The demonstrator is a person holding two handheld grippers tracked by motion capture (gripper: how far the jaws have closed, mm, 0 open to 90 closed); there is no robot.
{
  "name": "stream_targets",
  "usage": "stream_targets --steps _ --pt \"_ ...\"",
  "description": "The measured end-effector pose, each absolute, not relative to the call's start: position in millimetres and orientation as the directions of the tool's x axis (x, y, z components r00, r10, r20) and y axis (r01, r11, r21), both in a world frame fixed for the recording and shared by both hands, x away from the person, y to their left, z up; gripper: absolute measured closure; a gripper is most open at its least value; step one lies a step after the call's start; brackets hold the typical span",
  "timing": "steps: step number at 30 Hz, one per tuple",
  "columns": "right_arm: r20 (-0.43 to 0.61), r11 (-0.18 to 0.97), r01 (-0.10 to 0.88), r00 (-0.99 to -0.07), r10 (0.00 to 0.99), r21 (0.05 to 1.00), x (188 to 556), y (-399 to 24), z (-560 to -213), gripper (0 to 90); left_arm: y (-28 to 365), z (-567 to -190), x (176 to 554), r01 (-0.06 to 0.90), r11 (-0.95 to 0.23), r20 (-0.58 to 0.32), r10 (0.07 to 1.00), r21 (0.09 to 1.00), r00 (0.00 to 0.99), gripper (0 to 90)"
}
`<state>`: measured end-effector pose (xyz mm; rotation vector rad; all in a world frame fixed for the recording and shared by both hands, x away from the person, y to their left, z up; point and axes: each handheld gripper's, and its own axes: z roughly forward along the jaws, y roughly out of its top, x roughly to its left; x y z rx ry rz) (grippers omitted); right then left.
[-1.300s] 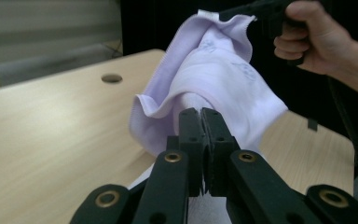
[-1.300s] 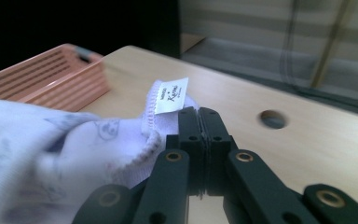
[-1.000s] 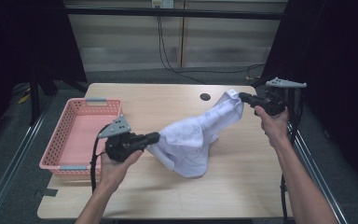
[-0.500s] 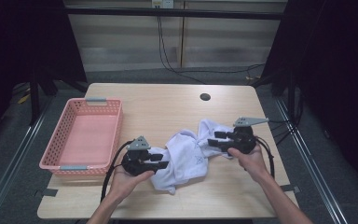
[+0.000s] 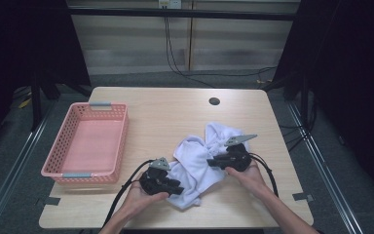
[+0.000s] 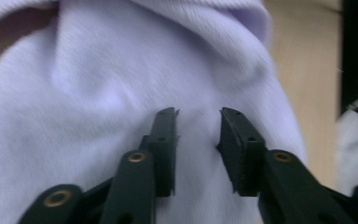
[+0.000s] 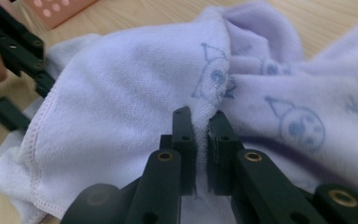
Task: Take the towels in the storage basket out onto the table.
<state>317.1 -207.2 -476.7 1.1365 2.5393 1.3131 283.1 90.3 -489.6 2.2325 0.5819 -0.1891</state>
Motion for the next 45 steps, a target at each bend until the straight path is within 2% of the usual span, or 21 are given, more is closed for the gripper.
stream_targets --steps 1,5,9,11,14,16,17,18,19,22,24,25,26,28,30,31,35,40,44,45 --pt "0.249 0.366 0.59 -0.711 0.658 0.719 318 -221 -478 84.5 90 -483 280 0.466 -0.541 -0.33 0.334 0.701 0.883 59.9" --pt "0.231 0.353 0.607 -0.678 0.698 0.712 323 -241 -481 82.7 94 -470 285 0.45 -0.479 -0.303 0.355 0.754 0.884 58.4" --pt "0.22 0.306 0.611 -0.634 0.742 0.73 329 -261 -480 68.3 93 -468 304 0.459 -0.417 -0.264 0.445 0.784 0.855 61.0" --pt "0.21 0.277 0.592 -0.622 0.754 0.757 322 -265 -470 55.3 89 -480 315 0.478 -0.43 -0.263 0.47 0.766 0.843 61.9" --pt "0.208 0.259 0.565 -0.631 0.747 0.783 309 -267 -457 52.3 85 -488 319 0.489 -0.448 -0.27 0.468 0.748 0.842 60.1" --pt "0.228 0.245 0.551 -0.652 0.723 0.798 297 -267 -451 52.3 82 -491 318 0.495 -0.451 -0.286 0.454 0.742 0.844 65.8" --pt "0.235 0.25 0.547 -0.667 0.707 0.799 293 -266 -451 52.3 78 -492 315 0.484 -0.493 -0.271 0.441 0.723 0.856 65.8" --pt "0.251 0.274 0.549 -0.697 0.672 0.79 280 -258 -454 50.2 77 -493 314 0.484 -0.506 -0.268 0.441 0.714 0.856 76.7" --pt "0.261 0.282 0.549 -0.709 0.655 0.787 276 -255 -457 48.6 75 -494 313 0.483 -0.517 -0.275 0.429 0.707 0.86 80.7" --pt "0.272 0.318 0.549 -0.739 0.616 0.773 266 -241 -467 45.1 68 -496 304 0.476 -0.547 -0.282 0.402 0.689 0.871 84.9" --pt "0.256 0.369 0.553 -0.751 0.609 0.747 264 -232 -475 48.8 67 -496 299 0.469 -0.561 -0.287 0.385 0.682 0.877 85.0" --pt "0.218 0.389 0.552 -0.74 0.637 0.737 264 -232 -476 66.7 66 -496 293 0.459 -0.565 -0.282 0.375 0.686 0.883 85.0" --pt "0.218 0.389 0.552 -0.74 0.637 0.737 264 -232 -476 66.7 66 -496 293 0.459 -0.565 -0.282 0.375 0.686 0.883 84.9" --pt "0.261 0.316 0.564 -0.716 0.648 0.763 268 -244 -471 84.8 66 -497 287 0.452 -0.55 -0.265 0.387 0.703 0.883 84.3" --pt "0.276 0.272 0.557 -0.706 0.652 0.784 270 -255 -463 86.0 65 -498 286 0.439 -0.563 -0.257 0.375 0.7 0.891 84.3" --pt "0.277 0.228 0.542 -0.693 0.665 0.809 271 -266 -452 89.8 65 -498 286 0.441 -0.561 -0.257 0.378 0.701 0.889 84.3" --pt "0.262 0.185 0.508 -0.683 0.682 0.841 273 -279 -435 90.0 63 -498 279 0.442 -0.571 -0.278 0.355 0.692 0.893 84.7" --pt "0.208 0.196 0.482 -0.661 0.721 0.854 273 -286 -425 90.0 57 -497 264 0.424 -0.602 -0.289 0.312 0.677 0.905 84.8" --pt "0.223 0.125 0.49 -0.59 0.776 0.863 280 -305 -424 90.0 55 -494 251 0.396 -0.625 -0.282 0.278 0.673 0.918 83.9" --pt "0.225 0.117 0.497 -0.575 0.787 0.86 283 -309 -426 90.0 55 -494 251 0.407 -0.61 -0.296 0.279 0.679 0.913 80.5"
